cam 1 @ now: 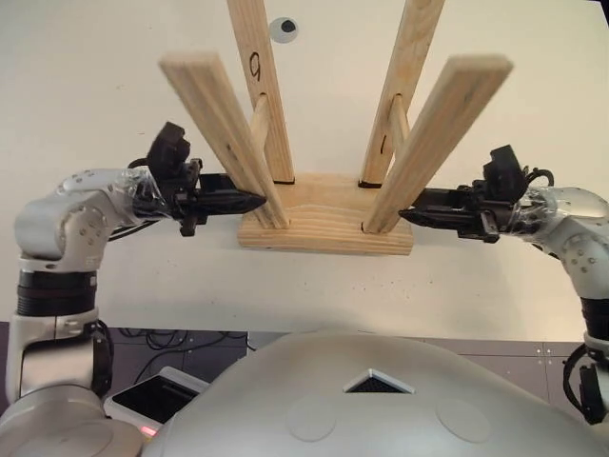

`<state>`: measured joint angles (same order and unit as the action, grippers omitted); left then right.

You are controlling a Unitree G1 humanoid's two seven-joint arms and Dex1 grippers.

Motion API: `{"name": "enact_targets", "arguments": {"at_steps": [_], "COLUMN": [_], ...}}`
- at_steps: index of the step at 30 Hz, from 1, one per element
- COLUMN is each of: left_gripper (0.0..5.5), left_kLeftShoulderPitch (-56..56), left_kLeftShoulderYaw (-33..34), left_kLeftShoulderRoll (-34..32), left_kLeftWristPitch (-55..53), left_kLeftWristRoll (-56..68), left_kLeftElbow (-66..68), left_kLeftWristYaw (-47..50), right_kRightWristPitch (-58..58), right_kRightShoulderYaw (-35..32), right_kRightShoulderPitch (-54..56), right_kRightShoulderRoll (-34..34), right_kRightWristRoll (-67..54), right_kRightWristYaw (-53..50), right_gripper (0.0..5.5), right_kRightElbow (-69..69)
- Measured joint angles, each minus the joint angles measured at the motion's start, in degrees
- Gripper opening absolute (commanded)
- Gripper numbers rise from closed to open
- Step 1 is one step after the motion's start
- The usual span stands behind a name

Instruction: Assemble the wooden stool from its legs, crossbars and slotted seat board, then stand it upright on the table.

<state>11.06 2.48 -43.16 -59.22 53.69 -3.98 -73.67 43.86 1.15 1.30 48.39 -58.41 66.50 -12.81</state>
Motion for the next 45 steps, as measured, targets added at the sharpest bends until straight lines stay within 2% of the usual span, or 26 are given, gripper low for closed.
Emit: {"name": "enact_targets", "arguments": {"at_steps": [3, 5, 7, 12, 16, 20, 22, 23, 25, 27, 28, 33, 36, 44, 45], "left_gripper": [1.3, 1.76, 2.21, 3.23, 3.94, 4.55, 4.86, 5.06, 5.06, 5.06, 5.06, 5.06, 5.08, 5.08, 4.88], "left_kLeftShoulderPitch": [7.42, 12.44, 17.0, 20.13, 21.99, 22.65, 19.96, 17.19, 8.07, 2.97, 1.53, -8.35, -10.82, -6.21, -5.74], "left_kLeftShoulderYaw": [-0.35, -3.32, -9.42, -12.69, -6.72, 3.26, 6.33, 7.33, 8.47, 7.81, 7.33, 1.16, -3.83, -6.27, -6.38], "left_kLeftShoulderRoll": [-0.55, -1.1, -0.62, 1.3, 1.77, 2.16, 1.22, 0.39, -1.26, -1.31, -1.29, -0.44, 1.78, 4.56, 5.06], "left_kLeftWristPitch": [-13.93, -18.06, -18.42, -9.99, -10.39, -13.92, -14.12, -12.82, 1.37, 13.23, 17.12, 50.45, 69.13, 76.63, 76.88], "left_kLeftWristRoll": [3.63, 2.53, -2.65, -7.31, -7.99, -4.37, -3.8, -4.06, -10.26, -15.4, -16.81, -29.74, -37.25, -40.28, -40.29], "left_kLeftElbow": [5.43, 10.22, 17.58, 30.28, 39.41, 41.2, 40.33, 38.54, 31.89, 28.35, 27.52, 22.64, 20.67, 25.54, 26.14], "left_kLeftWristYaw": [2.45, 2.61, 3.06, -2.19, -1.88, -0.35, -0.03, -0.02, 0.97, 0.72, 0.49, -2.25, -4.47, -2.84, -2.59], "right_kRightWristPitch": [16.02, 25.15, 33.34, 37.3, 38.97, 39.18, 36.02, 31.53, 17.64, 7.86, 4.64, -21.79, -37.63, -46.68, -47.56], "right_kRightShoulderYaw": [-1.02, -0.52, 1.67, 1.67, -2.28, -10.86, -14.38, -13.93, -10.14, -8.05, -7.34, -0.31, 5.38, 11.18, 11.31], "right_kRightShoulderPitch": [7.01, 13.35, 20.01, 24.49, 24.56, 24.22, 21.21, 17.25, 5.21, -0.33, -1.7, -7.79, -7.76, -3.99, -3.62], "right_kRightShoulderRoll": [-0.23, -0.78, -3.7, -7.48, -7.28, -7.39, -7.0, -6.21, -2.59, -2.71, -2.84, -3.38, -7.79, -12.21, -12.2], "right_kRightWristRoll": [-8.66, -10.42, -8.42, -5.42, -4.3, -6.39, -6.17, -3.86, 5.32, 10.83, 12.55, 27.81, 36.74, 43.42, 44.22], "right_kRightWristYaw": [-6.04, -9.29, -15.63, -17.35, -16.69, -14.18, -12.03, -9.5, -3.77, -1.67, -1.37, -0.29, 0.02, -0.56, -0.58], "right_gripper": [0.95, 1.5, 2.0, 3.14, 3.89, 4.59, 4.94, 5.14, 5.14, 5.14, 5.14, 5.14, 4.6, 3.31, 3.18], "right_kRightElbow": [4.13, 9.39, 17.02, 25.28, 28.76, 32.54, 31.33, 26.78, 14.44, 9.26, 8.14, 3.71, 3.15, 11.23, 12.35]}}
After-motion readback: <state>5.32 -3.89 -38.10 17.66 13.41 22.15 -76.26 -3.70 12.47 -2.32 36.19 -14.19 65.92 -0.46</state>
